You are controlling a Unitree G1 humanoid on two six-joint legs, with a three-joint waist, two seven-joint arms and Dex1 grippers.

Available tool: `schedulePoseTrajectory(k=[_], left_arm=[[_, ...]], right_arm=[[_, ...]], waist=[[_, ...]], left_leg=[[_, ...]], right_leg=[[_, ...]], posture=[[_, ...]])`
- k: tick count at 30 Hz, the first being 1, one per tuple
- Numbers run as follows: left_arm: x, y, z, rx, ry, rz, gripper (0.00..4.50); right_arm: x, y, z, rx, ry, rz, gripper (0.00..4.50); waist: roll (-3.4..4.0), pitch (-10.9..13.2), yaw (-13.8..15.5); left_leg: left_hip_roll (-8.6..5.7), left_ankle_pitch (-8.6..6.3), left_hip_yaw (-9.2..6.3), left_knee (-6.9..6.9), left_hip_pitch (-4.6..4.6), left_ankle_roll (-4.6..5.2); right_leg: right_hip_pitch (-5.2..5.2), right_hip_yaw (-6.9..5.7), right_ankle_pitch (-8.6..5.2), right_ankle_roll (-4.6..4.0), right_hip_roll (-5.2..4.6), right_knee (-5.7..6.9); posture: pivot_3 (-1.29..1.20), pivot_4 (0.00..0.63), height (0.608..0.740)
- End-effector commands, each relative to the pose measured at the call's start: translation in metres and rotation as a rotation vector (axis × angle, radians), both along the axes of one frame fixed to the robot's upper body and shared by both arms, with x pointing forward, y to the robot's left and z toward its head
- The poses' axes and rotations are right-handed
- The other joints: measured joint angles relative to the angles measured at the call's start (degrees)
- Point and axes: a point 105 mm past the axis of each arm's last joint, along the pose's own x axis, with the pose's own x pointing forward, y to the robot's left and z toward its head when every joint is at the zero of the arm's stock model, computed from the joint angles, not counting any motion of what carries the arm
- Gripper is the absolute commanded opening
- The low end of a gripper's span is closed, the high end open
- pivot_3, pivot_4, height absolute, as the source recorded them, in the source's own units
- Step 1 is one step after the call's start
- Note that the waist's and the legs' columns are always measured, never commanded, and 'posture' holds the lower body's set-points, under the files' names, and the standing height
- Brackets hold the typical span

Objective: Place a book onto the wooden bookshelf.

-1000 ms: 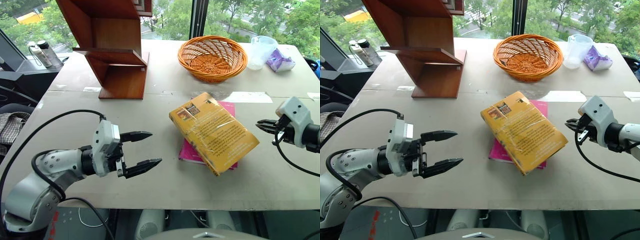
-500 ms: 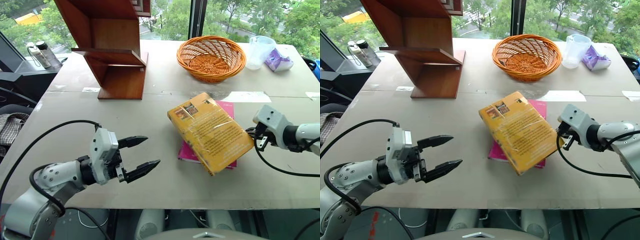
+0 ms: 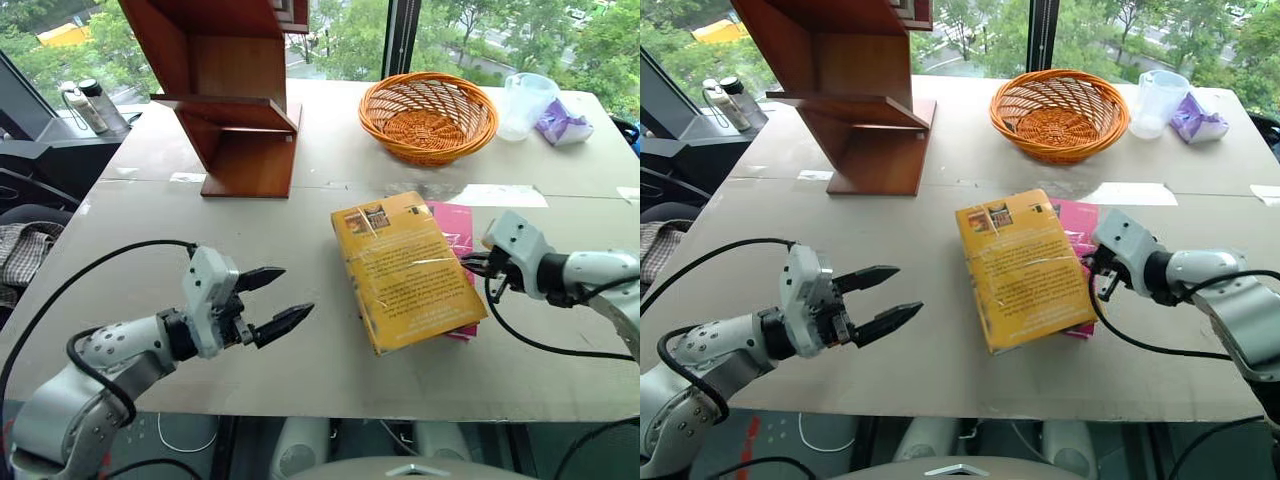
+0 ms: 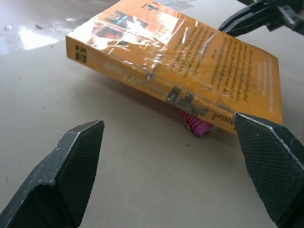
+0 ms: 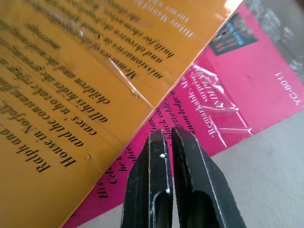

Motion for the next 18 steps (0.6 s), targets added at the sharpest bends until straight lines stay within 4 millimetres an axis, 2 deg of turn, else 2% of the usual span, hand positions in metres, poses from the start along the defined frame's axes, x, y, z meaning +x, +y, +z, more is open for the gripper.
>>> schedulePoseTrajectory(k=[1, 5, 10, 12, 13, 18], left_arm=[[0.007, -0.003, 0.001, -0.125, 0.159, -0.007, 4.5], [0.026, -0.005, -0.01, -0.195, 0.377, 0.005, 4.5], [0.049, -0.02, -0.011, -0.318, 0.548, -0.031, 4.5], [0.059, -0.026, -0.01, -0.365, 0.586, -0.033, 4.5], [0.062, -0.031, -0.011, -0.389, 0.615, -0.037, 4.5], [0.074, -0.044, -0.024, -0.408, 0.705, -0.021, 4.5]], right_arm=[[-0.024, -0.013, 0.039, 0.155, -0.089, 0.058, 0.03], [-0.062, -0.024, 0.044, 0.263, -0.062, 0.137, 1.04], [-0.079, -0.023, 0.062, 0.326, -0.135, 0.21, 3.48], [-0.081, -0.02, 0.069, 0.335, -0.152, 0.237, 4.18], [-0.082, -0.018, 0.071, 0.339, -0.154, 0.249, 4.43], [-0.087, -0.013, 0.081, 0.354, -0.183, 0.272, 4.43]], waist=[[-0.01, 0.01, -0.13], [-0.04, -0.01, -0.19], [-0.09, 0.01, -0.97], [-0.17, 0.02, -1.25], [-0.15, 0.01, -1.14], [-0.18, 0.02, -0.9]], left_leg=[[0.0, 0.0, 0.01, 0.0, 0.03, 0.01], [0.03, 0.0, -0.04, 0.04, 0.2, 0.01], [0.03, 0.0, 0.02, 0.04, 0.56, 0.02], [0.04, -0.01, 0.08, 0.03, 0.72, 0.02], [0.05, -0.01, 0.08, 0.01, 0.8, 0.01], [0.03, -0.01, 0.08, -0.03, 0.78, 0.01]], right_leg=[[0.0, 0.02, 0.0, 0.01, 0.02, 0.03], [0.15, 0.01, -0.05, 0.17, 0.1, 0.12], [0.46, 0.13, -0.15, 0.24, 0.15, 0.15], [0.54, 0.24, -0.15, 0.24, 0.15, 0.16], [0.6, 0.24, -0.15, 0.23, 0.15, 0.17], [0.59, 0.25, -0.01, -0.04, 0.06, 0.18]], posture=[[0.0, 0.15, 0.733], [0.0, 0.15, 0.733], [0.0, 0.15, 0.733], [0.0, 0.15, 0.733], [0.0, 0.15, 0.733], [0.0, 0.15, 0.733]])
